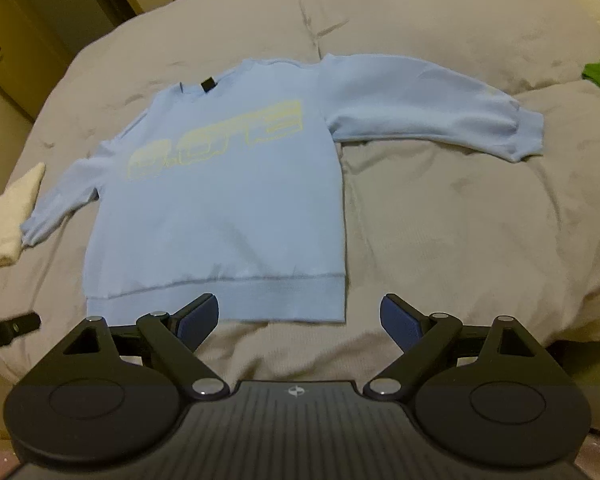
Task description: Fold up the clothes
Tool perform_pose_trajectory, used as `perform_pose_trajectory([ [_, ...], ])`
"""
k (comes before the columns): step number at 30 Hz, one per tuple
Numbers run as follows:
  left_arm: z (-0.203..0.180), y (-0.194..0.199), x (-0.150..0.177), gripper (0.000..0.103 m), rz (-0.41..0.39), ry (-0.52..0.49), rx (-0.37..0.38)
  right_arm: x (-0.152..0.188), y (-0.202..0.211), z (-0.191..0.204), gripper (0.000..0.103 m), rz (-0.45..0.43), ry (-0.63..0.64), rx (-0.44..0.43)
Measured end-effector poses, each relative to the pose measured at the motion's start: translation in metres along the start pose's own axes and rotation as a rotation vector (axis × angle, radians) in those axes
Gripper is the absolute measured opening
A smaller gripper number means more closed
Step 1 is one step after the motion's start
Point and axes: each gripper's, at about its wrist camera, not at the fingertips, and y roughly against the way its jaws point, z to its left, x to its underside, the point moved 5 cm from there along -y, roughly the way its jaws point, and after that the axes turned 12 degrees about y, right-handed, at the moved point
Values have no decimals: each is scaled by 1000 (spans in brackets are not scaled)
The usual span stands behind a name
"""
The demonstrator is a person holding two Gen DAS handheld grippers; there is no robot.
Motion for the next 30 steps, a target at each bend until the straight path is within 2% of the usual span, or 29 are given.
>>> perform_pose_trajectory([
  [4,-6,21,7,74,-38,-40,-17,17,17,5,90,-3,29,13],
  [9,-5,36,15,76,-54,-30,-6,28,31,13,91,-11,57,46],
  [13,-2,44,20,78,-65,-25,-2,30,37,15,91,-26,59,60],
  [15,-1,48,23,79,-70,-23,1,32,40,17,101,-37,63,62],
  [30,11,58,27,86,-95,-26,-13,35,51,21,101,-48,76,109],
])
